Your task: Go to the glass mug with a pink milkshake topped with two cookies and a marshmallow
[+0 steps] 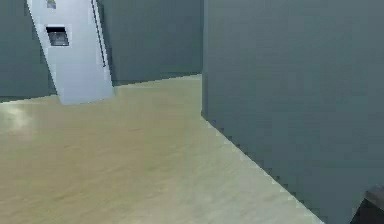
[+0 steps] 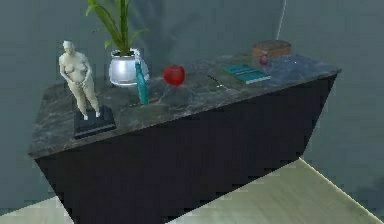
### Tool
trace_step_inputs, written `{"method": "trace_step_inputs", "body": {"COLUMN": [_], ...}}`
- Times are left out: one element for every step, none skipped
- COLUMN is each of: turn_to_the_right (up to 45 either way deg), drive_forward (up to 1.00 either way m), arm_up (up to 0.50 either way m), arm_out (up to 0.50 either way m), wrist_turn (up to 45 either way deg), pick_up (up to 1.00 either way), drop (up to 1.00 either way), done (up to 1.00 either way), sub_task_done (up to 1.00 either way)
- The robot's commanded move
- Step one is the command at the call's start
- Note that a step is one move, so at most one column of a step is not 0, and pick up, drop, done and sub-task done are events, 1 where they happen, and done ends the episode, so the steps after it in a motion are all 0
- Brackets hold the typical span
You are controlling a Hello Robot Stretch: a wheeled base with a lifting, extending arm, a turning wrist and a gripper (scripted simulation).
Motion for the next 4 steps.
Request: {"method": "trace_step_inputs", "body": {"turn_to_the_right": [-45.0, -24.0, 0.0, 45.0], "drive_forward": [0.00, 0.00, 0.20, 0.00], "arm_up": [0.00, 0.00, 0.00, 0.00], "arm_out": [0.00, 0.00, 0.00, 0.00], "wrist_turn": [0.0, 0.0, 0.0, 0.0], "pick_up": [0.00, 0.00, 0.00, 0.00], "drop": [0.00, 0.00, 0.00, 0.00], "done": [0.00, 0.00, 0.00, 0.00], "sub_task_done": [0.00, 0.00, 0.00, 0.00]}}
